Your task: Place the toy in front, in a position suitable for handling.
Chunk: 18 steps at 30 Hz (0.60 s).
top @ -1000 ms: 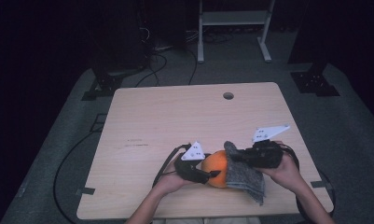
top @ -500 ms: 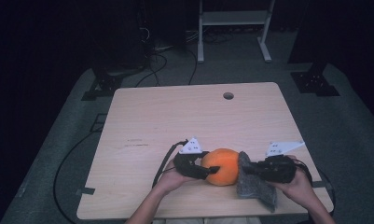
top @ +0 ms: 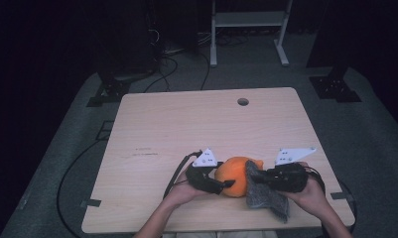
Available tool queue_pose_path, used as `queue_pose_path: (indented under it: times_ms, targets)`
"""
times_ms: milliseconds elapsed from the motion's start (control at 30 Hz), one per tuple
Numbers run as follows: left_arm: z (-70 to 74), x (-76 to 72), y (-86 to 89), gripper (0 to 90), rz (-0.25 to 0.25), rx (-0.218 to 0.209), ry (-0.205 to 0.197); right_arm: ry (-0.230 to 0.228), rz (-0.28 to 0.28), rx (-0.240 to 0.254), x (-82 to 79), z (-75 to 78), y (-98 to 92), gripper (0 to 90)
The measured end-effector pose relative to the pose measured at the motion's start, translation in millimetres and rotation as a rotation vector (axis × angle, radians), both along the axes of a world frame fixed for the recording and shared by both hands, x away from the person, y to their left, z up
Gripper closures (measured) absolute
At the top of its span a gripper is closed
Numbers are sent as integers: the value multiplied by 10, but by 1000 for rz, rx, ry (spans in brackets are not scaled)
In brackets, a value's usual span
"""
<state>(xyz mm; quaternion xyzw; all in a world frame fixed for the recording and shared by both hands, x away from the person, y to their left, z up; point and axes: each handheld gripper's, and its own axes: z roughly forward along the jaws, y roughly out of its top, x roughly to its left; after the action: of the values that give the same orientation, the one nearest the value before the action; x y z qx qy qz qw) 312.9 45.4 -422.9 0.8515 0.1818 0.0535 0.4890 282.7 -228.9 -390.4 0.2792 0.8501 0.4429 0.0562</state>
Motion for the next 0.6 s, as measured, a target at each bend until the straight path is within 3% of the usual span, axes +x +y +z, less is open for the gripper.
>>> queue_pose_path:
  times_ms: [267,433,600]
  targets:
    - [84,-71,-121,337,-17,63,-55,-55,109,-38,-66,145,397,786]
    - [34,-66,-61,338,-6,40,-38,-46,68,-9,-34,121,228,786]
    - [38,-103,-56,332,-39,65,-64,-24,-29,-10,13,65,-118,785]
